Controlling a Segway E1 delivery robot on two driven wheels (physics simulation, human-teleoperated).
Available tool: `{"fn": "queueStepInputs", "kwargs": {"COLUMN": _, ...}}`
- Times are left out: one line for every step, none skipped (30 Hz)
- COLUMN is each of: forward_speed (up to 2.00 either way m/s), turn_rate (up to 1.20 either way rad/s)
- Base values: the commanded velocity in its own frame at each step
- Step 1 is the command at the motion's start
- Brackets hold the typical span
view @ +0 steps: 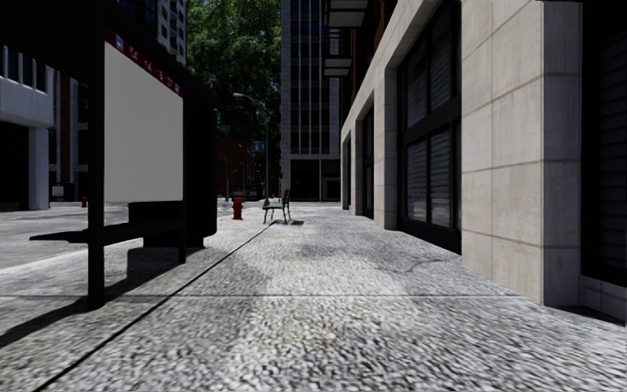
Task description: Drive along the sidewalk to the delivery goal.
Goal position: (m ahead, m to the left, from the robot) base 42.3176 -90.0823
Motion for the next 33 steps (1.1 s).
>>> {"fn": "queueStepInputs", "kwargs": {"forward_speed": 2.00, "turn_rate": 0.00}}
{"fn": "queueStepInputs", "kwargs": {"forward_speed": 2.00, "turn_rate": 0.00}}
{"fn": "queueStepInputs", "kwargs": {"forward_speed": 2.00, "turn_rate": 0.00}}
{"fn": "queueStepInputs", "kwargs": {"forward_speed": 2.00, "turn_rate": 0.00}}
{"fn": "queueStepInputs", "kwargs": {"forward_speed": 2.00, "turn_rate": 0.00}}
{"fn": "queueStepInputs", "kwargs": {"forward_speed": 2.00, "turn_rate": 0.00}}
{"fn": "queueStepInputs", "kwargs": {"forward_speed": 2.00, "turn_rate": 0.00}}
{"fn": "queueStepInputs", "kwargs": {"forward_speed": 2.00, "turn_rate": 0.00}}
{"fn": "queueStepInputs", "kwargs": {"forward_speed": 2.00, "turn_rate": 0.00}}
{"fn": "queueStepInputs", "kwargs": {"forward_speed": 2.00, "turn_rate": 0.00}}
{"fn": "queueStepInputs", "kwargs": {"forward_speed": 2.00, "turn_rate": 0.00}}
{"fn": "queueStepInputs", "kwargs": {"forward_speed": 2.00, "turn_rate": 0.00}}
{"fn": "queueStepInputs", "kwargs": {"forward_speed": 2.00, "turn_rate": 0.00}}
{"fn": "queueStepInputs", "kwargs": {"forward_speed": 2.00, "turn_rate": 0.00}}
{"fn": "queueStepInputs", "kwargs": {"forward_speed": 2.00, "turn_rate": 0.00}}
{"fn": "queueStepInputs", "kwargs": {"forward_speed": 2.00, "turn_rate": 0.00}}
{"fn": "queueStepInputs", "kwargs": {"forward_speed": 2.00, "turn_rate": 0.00}}
{"fn": "queueStepInputs", "kwargs": {"forward_speed": 2.00, "turn_rate": 0.00}}
{"fn": "queueStepInputs", "kwargs": {"forward_speed": 2.00, "turn_rate": 0.00}}
{"fn": "queueStepInputs", "kwargs": {"forward_speed": 2.00, "turn_rate": 0.00}}
{"fn": "queueStepInputs", "kwargs": {"forward_speed": 2.00, "turn_rate": 0.00}}
{"fn": "queueStepInputs", "kwargs": {"forward_speed": 2.00, "turn_rate": 0.00}}
{"fn": "queueStepInputs", "kwargs": {"forward_speed": 2.00, "turn_rate": 0.00}}
{"fn": "queueStepInputs", "kwargs": {"forward_speed": 2.00, "turn_rate": 0.00}}
{"fn": "queueStepInputs", "kwargs": {"forward_speed": 2.00, "turn_rate": 0.00}}
{"fn": "queueStepInputs", "kwargs": {"forward_speed": 2.00, "turn_rate": 0.00}}
{"fn": "queueStepInputs", "kwargs": {"forward_speed": 2.00, "turn_rate": 0.00}}
{"fn": "queueStepInputs", "kwargs": {"forward_speed": 2.00, "turn_rate": 0.00}}
{"fn": "queueStepInputs", "kwargs": {"forward_speed": 2.00, "turn_rate": 0.00}}
{"fn": "queueStepInputs", "kwargs": {"forward_speed": 2.00, "turn_rate": 0.00}}
{"fn": "queueStepInputs", "kwargs": {"forward_speed": 2.00, "turn_rate": 0.00}}
{"fn": "queueStepInputs", "kwargs": {"forward_speed": 2.00, "turn_rate": 0.00}}
{"fn": "queueStepInputs", "kwargs": {"forward_speed": 2.00, "turn_rate": 0.00}}
